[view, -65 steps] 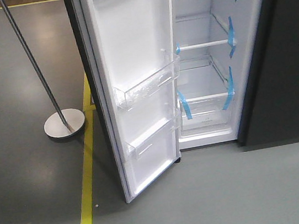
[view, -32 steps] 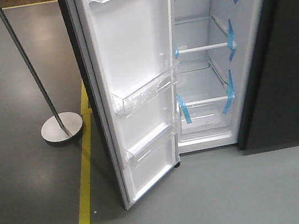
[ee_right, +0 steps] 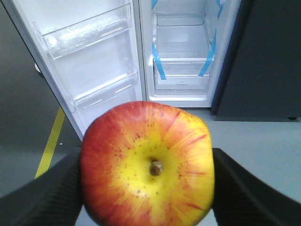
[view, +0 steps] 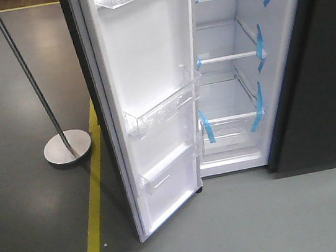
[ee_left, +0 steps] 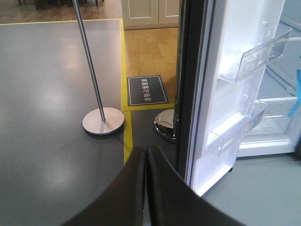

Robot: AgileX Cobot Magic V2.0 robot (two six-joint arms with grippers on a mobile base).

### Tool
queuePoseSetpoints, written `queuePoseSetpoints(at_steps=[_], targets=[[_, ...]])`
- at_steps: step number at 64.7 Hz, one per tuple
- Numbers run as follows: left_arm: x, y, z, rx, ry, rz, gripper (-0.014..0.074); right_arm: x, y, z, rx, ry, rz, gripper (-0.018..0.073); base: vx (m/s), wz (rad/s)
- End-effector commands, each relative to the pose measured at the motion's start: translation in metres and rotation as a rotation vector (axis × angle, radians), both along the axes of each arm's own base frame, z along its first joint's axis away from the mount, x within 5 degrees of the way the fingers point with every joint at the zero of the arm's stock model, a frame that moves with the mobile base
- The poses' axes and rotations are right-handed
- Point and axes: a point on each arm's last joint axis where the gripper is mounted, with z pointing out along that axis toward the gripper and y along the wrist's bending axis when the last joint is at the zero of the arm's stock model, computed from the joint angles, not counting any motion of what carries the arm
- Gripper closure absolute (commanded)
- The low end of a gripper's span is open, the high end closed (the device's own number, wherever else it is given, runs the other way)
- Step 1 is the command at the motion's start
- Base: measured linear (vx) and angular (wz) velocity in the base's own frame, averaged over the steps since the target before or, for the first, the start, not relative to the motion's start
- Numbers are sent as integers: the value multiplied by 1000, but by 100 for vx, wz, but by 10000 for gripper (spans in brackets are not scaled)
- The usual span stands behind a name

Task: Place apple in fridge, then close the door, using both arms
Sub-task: 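Drive closer to the open refrigerator door holding the apple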

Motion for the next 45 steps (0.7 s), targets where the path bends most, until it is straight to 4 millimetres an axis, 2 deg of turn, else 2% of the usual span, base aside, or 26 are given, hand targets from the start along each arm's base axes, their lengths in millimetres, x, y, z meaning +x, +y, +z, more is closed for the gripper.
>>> queuePoseSetpoints(at_steps=[1, 45], targets=[[1, 0, 1, -4, -66, -1, 602, 4, 0, 13, 1, -95, -6, 364, 5, -1], [1, 0, 1, -4, -66, -1, 602, 4, 0, 13, 1, -95, -6, 364, 5, 1]])
